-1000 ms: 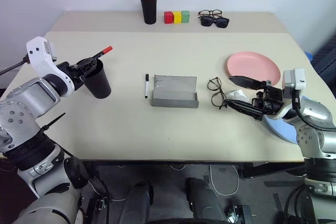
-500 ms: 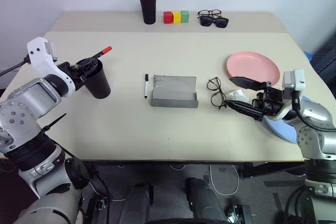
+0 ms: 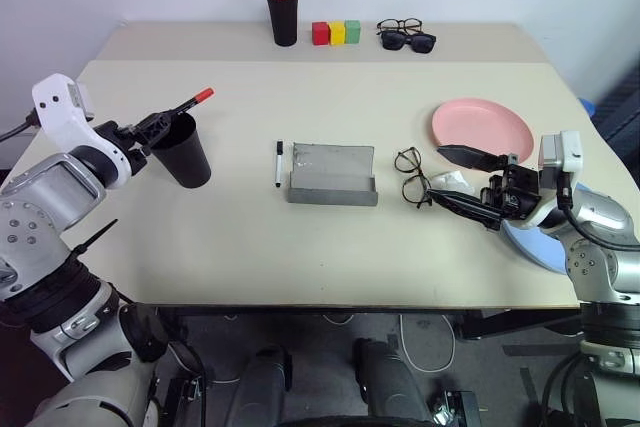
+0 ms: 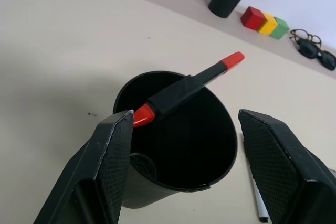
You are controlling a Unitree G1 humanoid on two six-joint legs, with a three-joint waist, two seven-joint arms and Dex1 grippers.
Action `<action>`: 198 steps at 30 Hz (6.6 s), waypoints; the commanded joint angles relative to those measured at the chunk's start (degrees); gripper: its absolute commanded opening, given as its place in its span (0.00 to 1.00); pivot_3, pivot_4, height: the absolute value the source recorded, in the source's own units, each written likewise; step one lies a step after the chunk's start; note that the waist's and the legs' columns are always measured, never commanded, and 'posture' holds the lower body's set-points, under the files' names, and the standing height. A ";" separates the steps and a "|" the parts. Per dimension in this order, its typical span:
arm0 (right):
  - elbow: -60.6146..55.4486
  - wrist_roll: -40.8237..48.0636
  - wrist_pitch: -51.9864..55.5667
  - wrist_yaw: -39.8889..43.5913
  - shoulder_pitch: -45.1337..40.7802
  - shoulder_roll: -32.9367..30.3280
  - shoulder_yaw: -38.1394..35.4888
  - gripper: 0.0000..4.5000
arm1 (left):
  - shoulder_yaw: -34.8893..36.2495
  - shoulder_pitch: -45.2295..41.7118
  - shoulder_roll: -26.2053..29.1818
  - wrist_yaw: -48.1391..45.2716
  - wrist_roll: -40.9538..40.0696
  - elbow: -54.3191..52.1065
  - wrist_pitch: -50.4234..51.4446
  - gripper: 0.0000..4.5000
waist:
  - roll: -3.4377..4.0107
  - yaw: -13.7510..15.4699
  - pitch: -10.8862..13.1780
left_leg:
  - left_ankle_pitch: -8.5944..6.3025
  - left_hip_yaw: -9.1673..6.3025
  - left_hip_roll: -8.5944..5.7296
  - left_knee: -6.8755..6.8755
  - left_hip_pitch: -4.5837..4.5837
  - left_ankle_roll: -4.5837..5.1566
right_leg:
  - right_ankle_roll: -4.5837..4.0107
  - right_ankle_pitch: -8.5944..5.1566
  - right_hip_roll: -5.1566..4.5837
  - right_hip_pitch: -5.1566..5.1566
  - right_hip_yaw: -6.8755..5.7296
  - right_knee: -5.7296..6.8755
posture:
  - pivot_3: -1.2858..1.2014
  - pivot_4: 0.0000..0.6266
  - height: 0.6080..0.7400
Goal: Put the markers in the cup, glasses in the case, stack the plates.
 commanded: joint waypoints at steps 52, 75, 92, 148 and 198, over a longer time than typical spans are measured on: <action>-4.01 0.29 -3.15 -4.01 5.35 3.05 -1.78 0.85 | -75.63 -58.66 12.71 -60.68 42.66 83.85 -41.07 0.72 | -0.26 0.13 0.22 | -0.03 0.04 -0.04 -0.05 -1.18 0.09 | 0.02 -0.23 -0.01 -1.27 0.01 0.20 | 0.52 0.24 1.00; -4.10 -0.32 -3.27 -4.94 5.95 2.94 -2.75 0.85 | -73.13 -63.83 13.53 -77.85 58.50 90.33 -55.85 0.72 | -0.35 0.04 0.31 | -0.06 0.04 -0.04 0.33 -1.17 0.14 | 0.05 -0.24 0.00 -1.23 0.03 0.56 | 0.52 0.24 1.00; -8.17 0.56 -3.34 -7.29 10.59 3.11 -4.21 0.85 | -74.15 -60.43 10.80 -80.73 66.85 92.31 -65.34 0.72 | -0.36 -0.14 0.32 | -0.07 0.02 -0.04 0.84 -1.17 0.16 | 0.05 -0.25 0.02 -1.21 0.05 1.06 | 0.52 0.24 1.00; -2.72 4.65 4.05 -2.56 0.79 -0.27 -3.71 0.85 | 0.84 -12.16 -3.84 -31.81 21.86 -11.33 -22.50 0.10 | -0.19 -0.06 0.27 | -0.03 -0.11 -0.03 1.15 -0.84 0.09 | -0.06 -0.16 0.04 -0.92 0.04 1.44 | 0.52 0.24 1.00; -10.77 9.43 8.91 -6.36 1.91 -1.28 -6.15 0.85 | -20.17 -1.99 -6.80 -8.21 4.41 1.99 -46.66 0.96 | -0.27 0.48 0.25 | -0.05 -0.10 -0.01 0.86 -0.06 0.09 | -0.06 -0.20 0.04 0.07 0.00 0.86 | 0.52 0.24 1.00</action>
